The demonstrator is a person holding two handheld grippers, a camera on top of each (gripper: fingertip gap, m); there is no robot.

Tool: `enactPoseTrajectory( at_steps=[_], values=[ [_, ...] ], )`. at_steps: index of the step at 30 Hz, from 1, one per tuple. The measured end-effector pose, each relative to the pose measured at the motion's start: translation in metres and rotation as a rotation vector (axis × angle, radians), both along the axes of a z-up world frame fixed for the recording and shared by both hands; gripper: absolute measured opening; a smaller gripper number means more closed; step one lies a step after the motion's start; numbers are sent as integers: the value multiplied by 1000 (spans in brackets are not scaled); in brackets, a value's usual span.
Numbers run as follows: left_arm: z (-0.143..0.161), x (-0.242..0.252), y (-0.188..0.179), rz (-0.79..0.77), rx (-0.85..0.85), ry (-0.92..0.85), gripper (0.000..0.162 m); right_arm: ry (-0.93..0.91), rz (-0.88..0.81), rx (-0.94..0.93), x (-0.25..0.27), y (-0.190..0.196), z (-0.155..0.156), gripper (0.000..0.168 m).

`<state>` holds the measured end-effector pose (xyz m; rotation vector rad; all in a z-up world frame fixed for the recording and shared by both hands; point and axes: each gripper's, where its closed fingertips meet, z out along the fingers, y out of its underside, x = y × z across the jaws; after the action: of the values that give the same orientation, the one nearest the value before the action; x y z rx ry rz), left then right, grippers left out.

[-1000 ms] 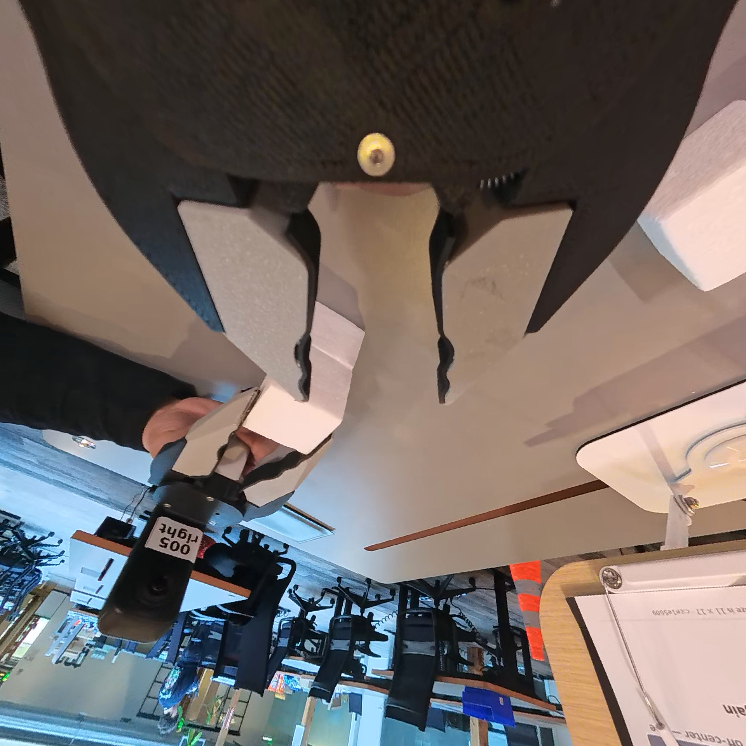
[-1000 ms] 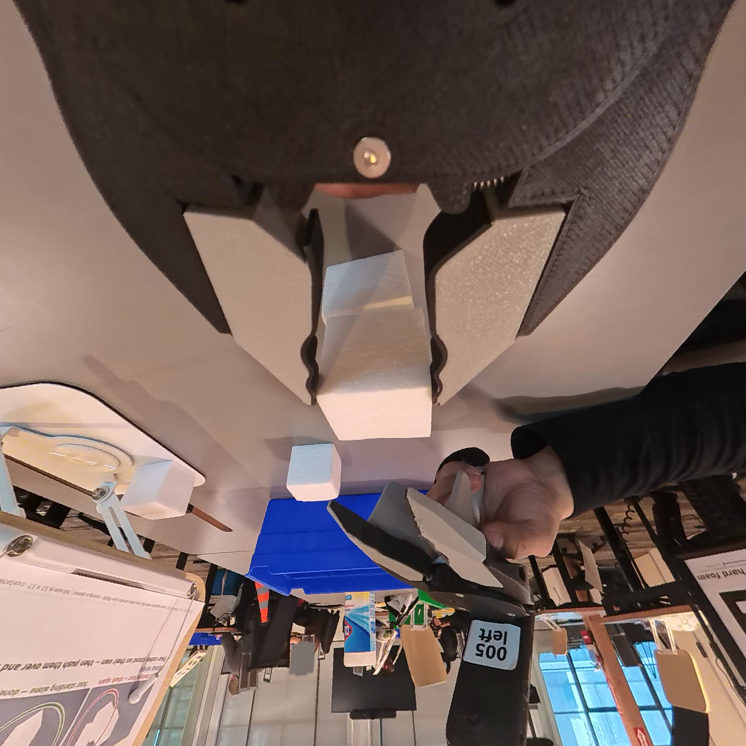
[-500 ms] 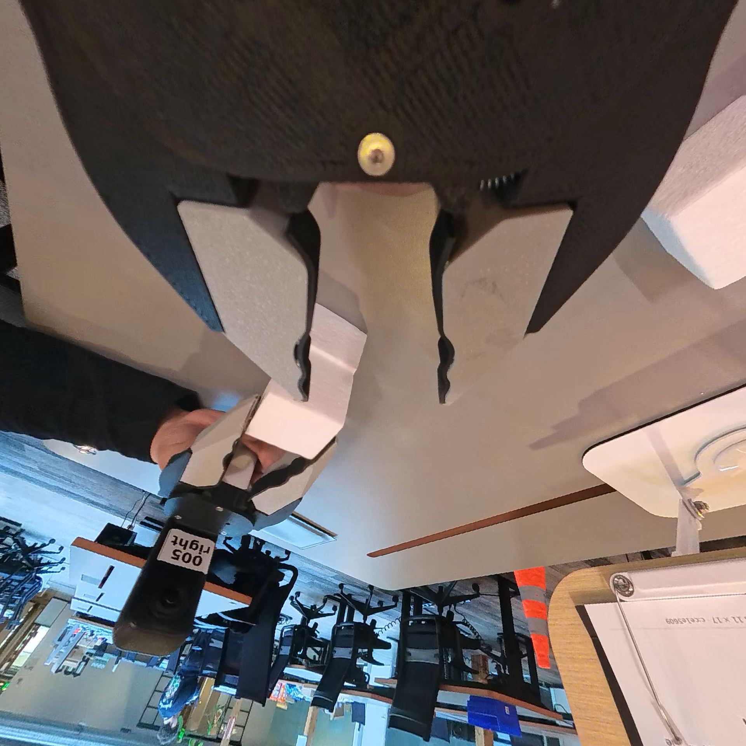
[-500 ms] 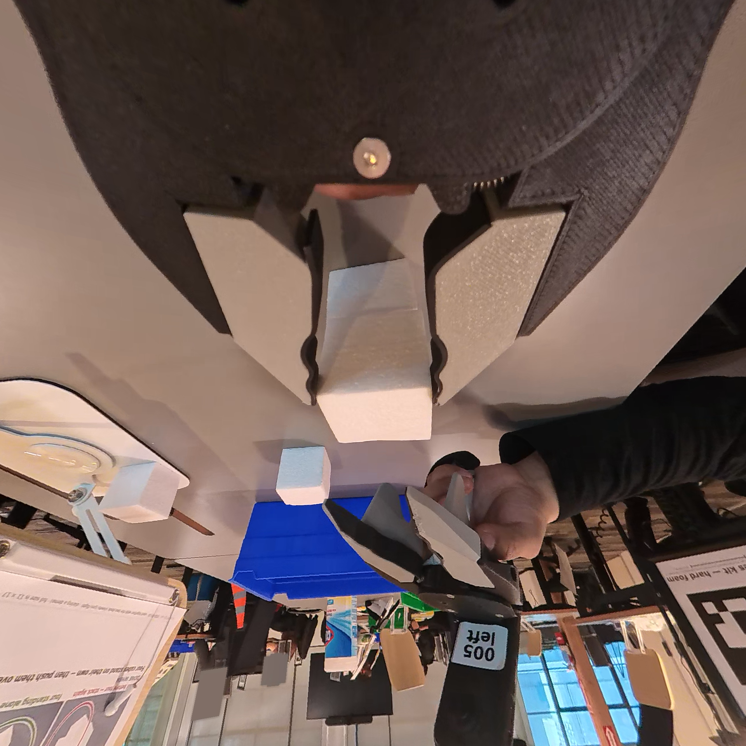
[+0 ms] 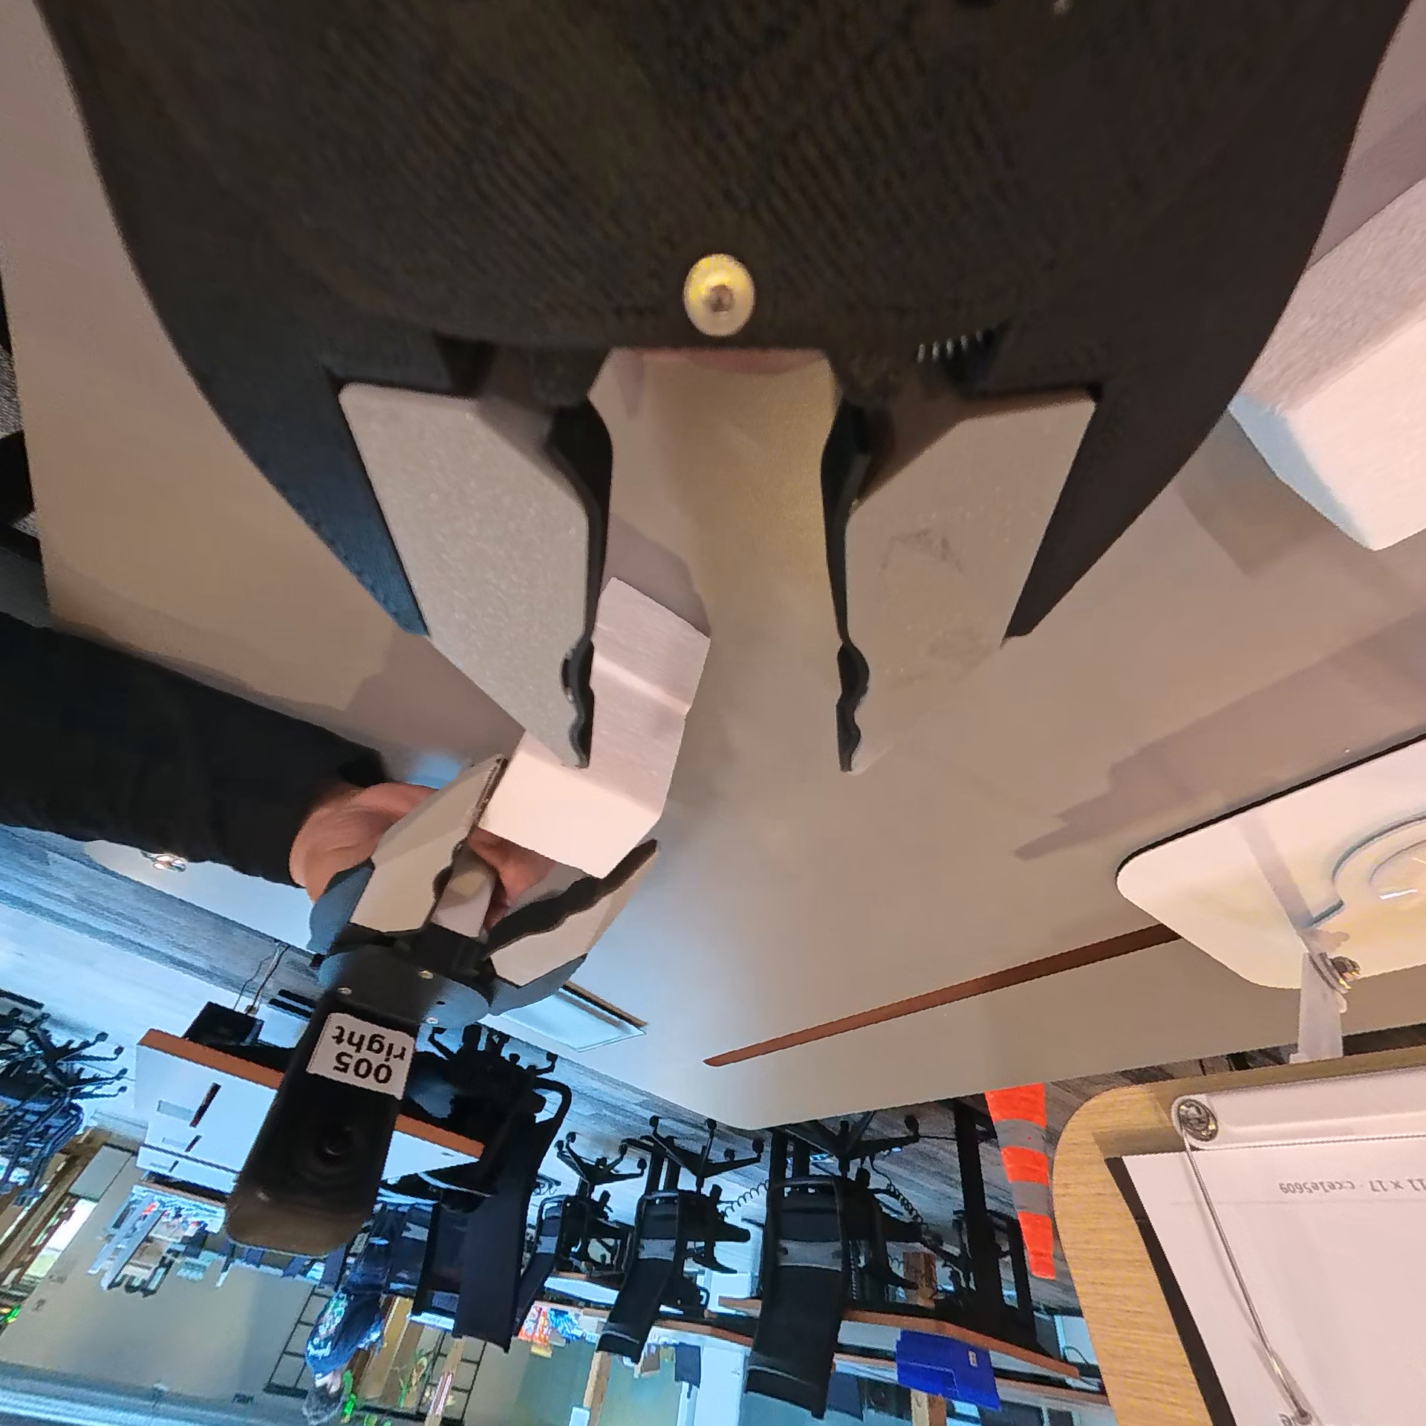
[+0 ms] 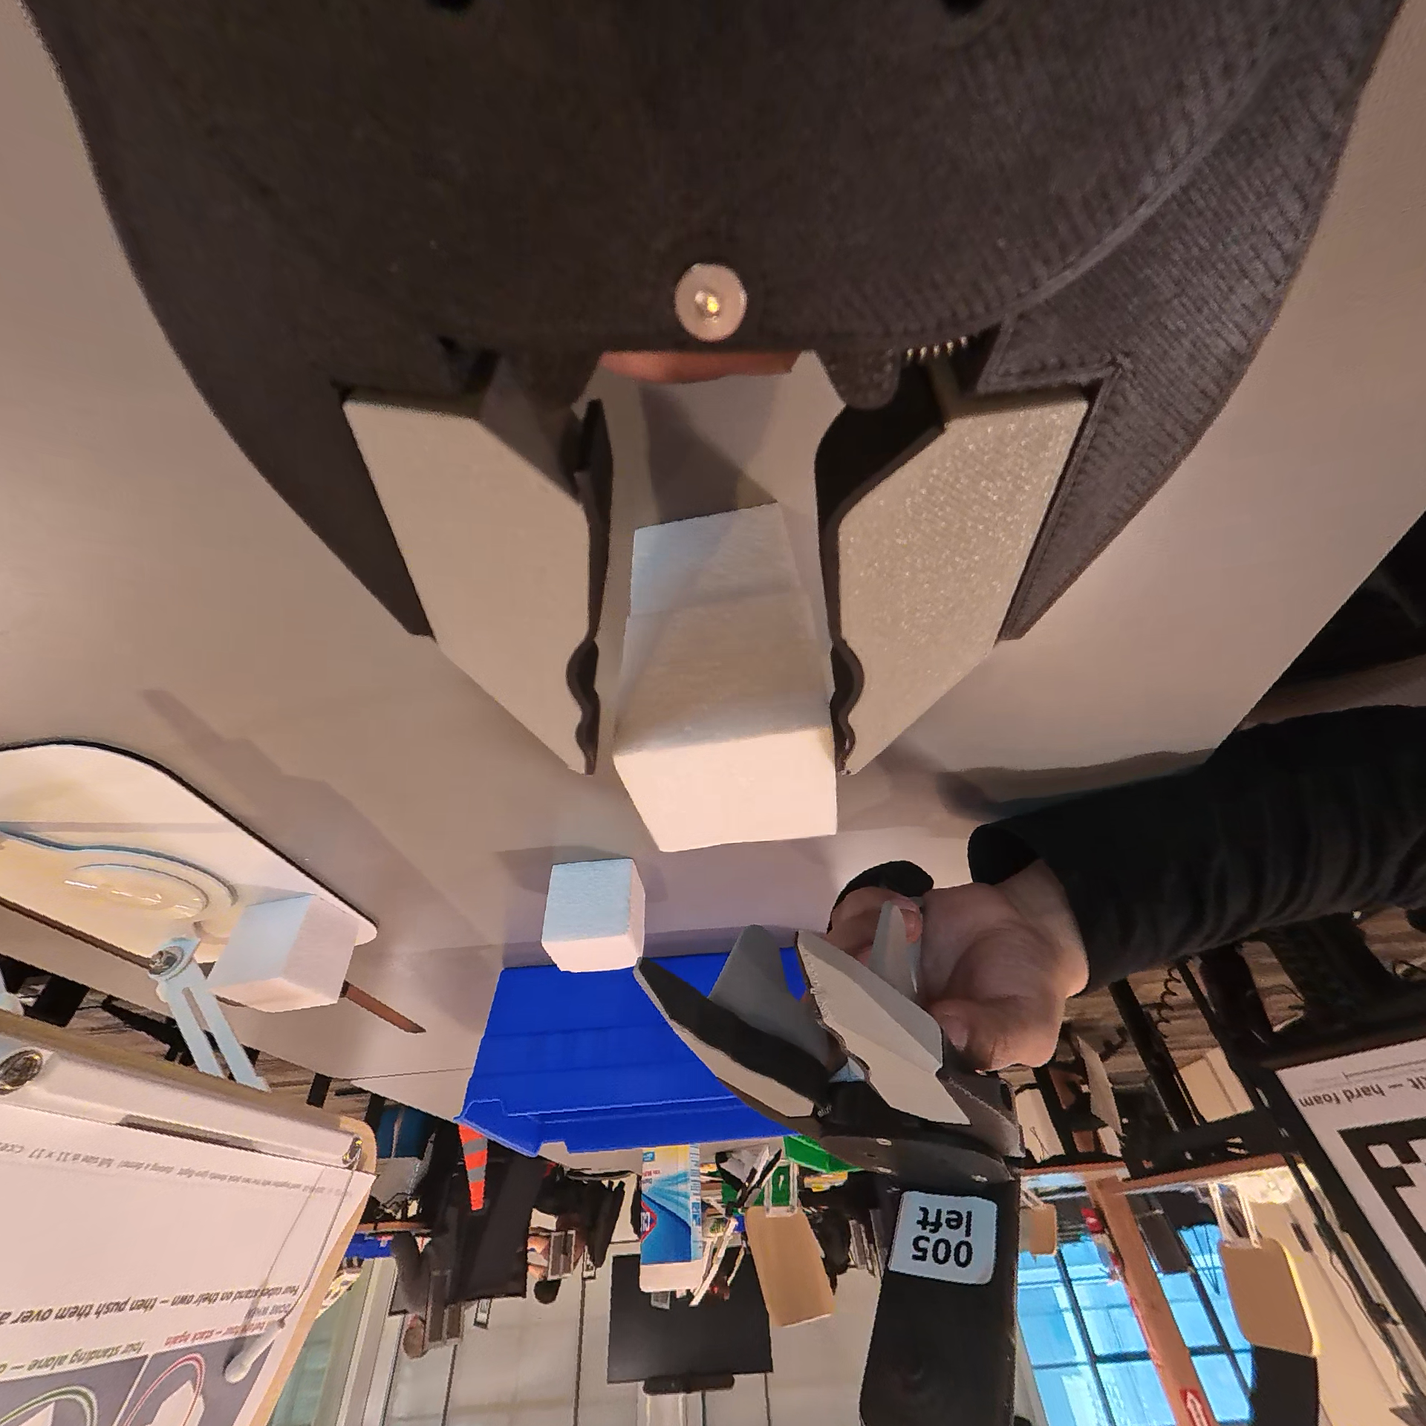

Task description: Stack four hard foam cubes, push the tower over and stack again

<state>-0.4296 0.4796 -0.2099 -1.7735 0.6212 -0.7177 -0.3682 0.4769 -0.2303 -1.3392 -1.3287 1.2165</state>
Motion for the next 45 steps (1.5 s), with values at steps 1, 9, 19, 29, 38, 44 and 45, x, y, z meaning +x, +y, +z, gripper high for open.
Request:
enactPoseTrajectory(
  at_steps=[1,9,19,29,38,44,45],
  values=[
    [0,0,0,0,-1,-1,62,-2,-1,1,0,0,0,59],
    [0,0,0,0,-2,1,62,-28,-4,20,-2,-2,-4,61],
    [-1,0,0,0,-2,2,62,-23,-4,24,-5,-4,-3,55],
    [-1,0,0,0,-4,2,62,-20,-3,22,-7,-4,-3,55],
    [-1,0,0,2,-5,0,62,-23,-4,1,-7,-3,-3,58],
    [-2,0,1,2,-7,3,63,-36,-1,11,-8,-4,-5,61],
    [-2,0,1,3,-6,4,63,-35,0,13,-8,-5,-5,62]
  ],
)
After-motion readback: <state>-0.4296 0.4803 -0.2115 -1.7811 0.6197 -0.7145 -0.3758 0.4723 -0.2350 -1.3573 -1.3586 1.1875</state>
